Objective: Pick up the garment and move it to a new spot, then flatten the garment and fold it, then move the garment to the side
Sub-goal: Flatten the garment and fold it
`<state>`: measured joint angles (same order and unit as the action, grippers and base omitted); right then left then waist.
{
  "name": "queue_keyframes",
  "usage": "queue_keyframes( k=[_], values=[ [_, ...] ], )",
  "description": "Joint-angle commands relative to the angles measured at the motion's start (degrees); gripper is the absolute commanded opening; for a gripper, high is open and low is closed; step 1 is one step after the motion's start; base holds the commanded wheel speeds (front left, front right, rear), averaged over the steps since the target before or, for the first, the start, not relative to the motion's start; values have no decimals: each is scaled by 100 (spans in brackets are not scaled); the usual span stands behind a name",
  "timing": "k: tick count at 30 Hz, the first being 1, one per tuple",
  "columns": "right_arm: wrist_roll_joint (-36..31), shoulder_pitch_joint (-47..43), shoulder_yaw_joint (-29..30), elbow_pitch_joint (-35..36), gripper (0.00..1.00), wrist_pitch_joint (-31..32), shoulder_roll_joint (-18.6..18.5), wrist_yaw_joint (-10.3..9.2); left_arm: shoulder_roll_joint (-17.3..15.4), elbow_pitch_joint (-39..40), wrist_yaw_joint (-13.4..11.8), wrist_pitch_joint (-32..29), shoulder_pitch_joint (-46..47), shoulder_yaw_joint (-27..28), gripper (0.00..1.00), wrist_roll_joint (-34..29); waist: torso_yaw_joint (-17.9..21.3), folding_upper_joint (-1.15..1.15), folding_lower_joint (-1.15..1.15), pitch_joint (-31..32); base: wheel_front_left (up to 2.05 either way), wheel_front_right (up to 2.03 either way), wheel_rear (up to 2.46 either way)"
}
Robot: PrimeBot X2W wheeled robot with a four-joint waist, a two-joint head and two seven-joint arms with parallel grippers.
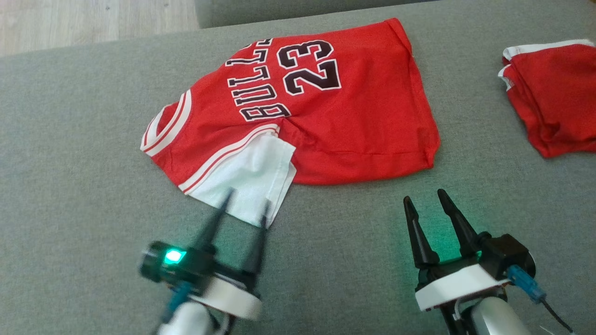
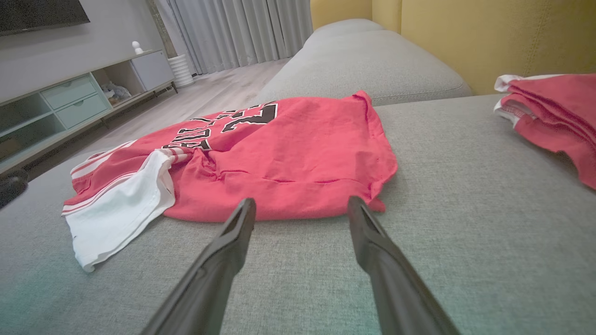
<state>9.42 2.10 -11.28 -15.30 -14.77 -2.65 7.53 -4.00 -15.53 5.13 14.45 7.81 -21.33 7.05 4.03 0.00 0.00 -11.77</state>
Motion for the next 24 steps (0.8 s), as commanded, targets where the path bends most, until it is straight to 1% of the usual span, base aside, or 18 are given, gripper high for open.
queue_keyframes(
  k=[1, 3, 6, 10, 18, 19, 21, 22, 23, 24],
  values=[
    [-40, 193, -144, 146, 100, -23, -22, -4, -28, 113, 13, 54, 107, 94, 100, -98, -4, 0, 0, -12, 0, 0, 0],
    [-56, 211, -150, 144, 100, -23, -22, -4, -73, -127, 67, 54, 156, -173, 100, -326, -3, 0, 0, -39, 0, 0, 0],
    [-78, 225, -162, 141, 100, -23, -22, -4, -96, -590, 85, 54, 288, -325, 100, -479, 17, 0, 0, -67, 0, 0, 0],
    [-93, 251, -222, 131, 100, -23, -22, -4, -86, -1139, 97, 54, 498, -244, 100, -359, 86, 0, 0, -112, 0, 0, 0],
    [-195, 241, -199, 121, 100, -23, -22, -4, -127, -1811, 134, 54, 804, -249, 100, -337, 112, 0, 0, -157, 0, 0, 0],
    [-207, 235, -194, 119, 100, -23, -22, -4, -117, -1915, 141, 54, 825, -253, 92, -306, 109, 0, 0, -156, 0, 0, 0],
    [-222, 226, -184, 121, 100, -23, -22, -4, -96, -2109, 160, 54, 861, -290, 49, -245, 101, 0, 0, -153, 0, 0, 0],
    [-228, 223, -177, 123, 100, -23, -22, -4, -87, -2181, 170, 54, 881, -316, 38, -219, 94, 0, 0, -151, 0, 0, 0],
    [-234, 221, -169, 124, 100, -23, -22, -4, -78, -2228, 178, 54, 902, -338, 23, -190, 83, 0, 0, -149, 0, 0, 0],
    [-239, 221, -166, 125, 100, -23, -22, -4, -69, -2259, 186, 54, 917, -360, 0, -162, 70, 0, 0, -147, 0, 0, 0]
  ],
)
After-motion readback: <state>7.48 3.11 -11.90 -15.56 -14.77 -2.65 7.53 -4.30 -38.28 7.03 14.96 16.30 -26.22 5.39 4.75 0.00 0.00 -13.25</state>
